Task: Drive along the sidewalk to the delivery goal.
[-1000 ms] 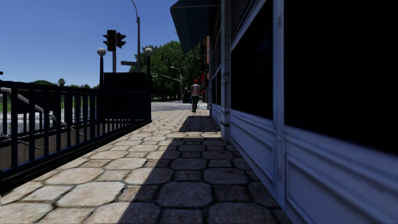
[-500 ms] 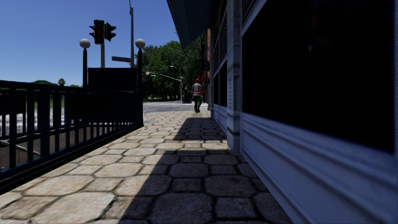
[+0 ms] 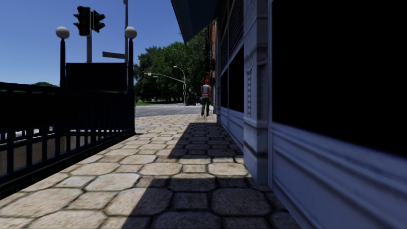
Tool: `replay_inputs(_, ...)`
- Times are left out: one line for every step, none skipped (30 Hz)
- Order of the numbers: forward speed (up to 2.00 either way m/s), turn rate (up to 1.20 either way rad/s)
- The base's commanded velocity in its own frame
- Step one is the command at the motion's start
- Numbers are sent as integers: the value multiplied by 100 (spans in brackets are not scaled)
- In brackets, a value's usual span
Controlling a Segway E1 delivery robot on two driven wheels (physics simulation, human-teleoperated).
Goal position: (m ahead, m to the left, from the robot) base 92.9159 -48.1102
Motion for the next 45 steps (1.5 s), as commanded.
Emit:
replay_inputs(200, 0)
replay_inputs(200, 0)
replay_inputs(200, 0)
replay_inputs(200, 0)
replay_inputs(200, 0)
replay_inputs(200, 0)
replay_inputs(200, 0)
replay_inputs(200, 0)
replay_inputs(200, 0)
replay_inputs(200, 0)
replay_inputs(200, 0)
replay_inputs(200, 0)
replay_inputs(200, 0)
replay_inputs(200, 0)
replay_inputs(200, 0)
replay_inputs(200, 0)
replay_inputs(200, 0)
replay_inputs(200, 0)
replay_inputs(200, 0)
replay_inputs(200, 0)
replay_inputs(200, 0)
replay_inputs(200, 0)
replay_inputs(200, 0)
replay_inputs(200, 0)
replay_inputs(200, 0)
replay_inputs(200, 0)
replay_inputs(200, 0)
replay_inputs(200, 0)
replay_inputs(200, 0)
replay_inputs(200, 0)
replay_inputs(200, 0)
replay_inputs(200, 0)
replay_inputs(200, 0)
replay_inputs(200, 0)
replay_inputs(200, 0)
replay_inputs(200, 0)
replay_inputs(200, 0)
replay_inputs(200, 0)
replay_inputs(200, 0)
replay_inputs(200, 0)
replay_inputs(200, 0)
replay_inputs(200, 0)
replay_inputs(200, 0)
replay_inputs(200, 1)
replay_inputs(200, 47)
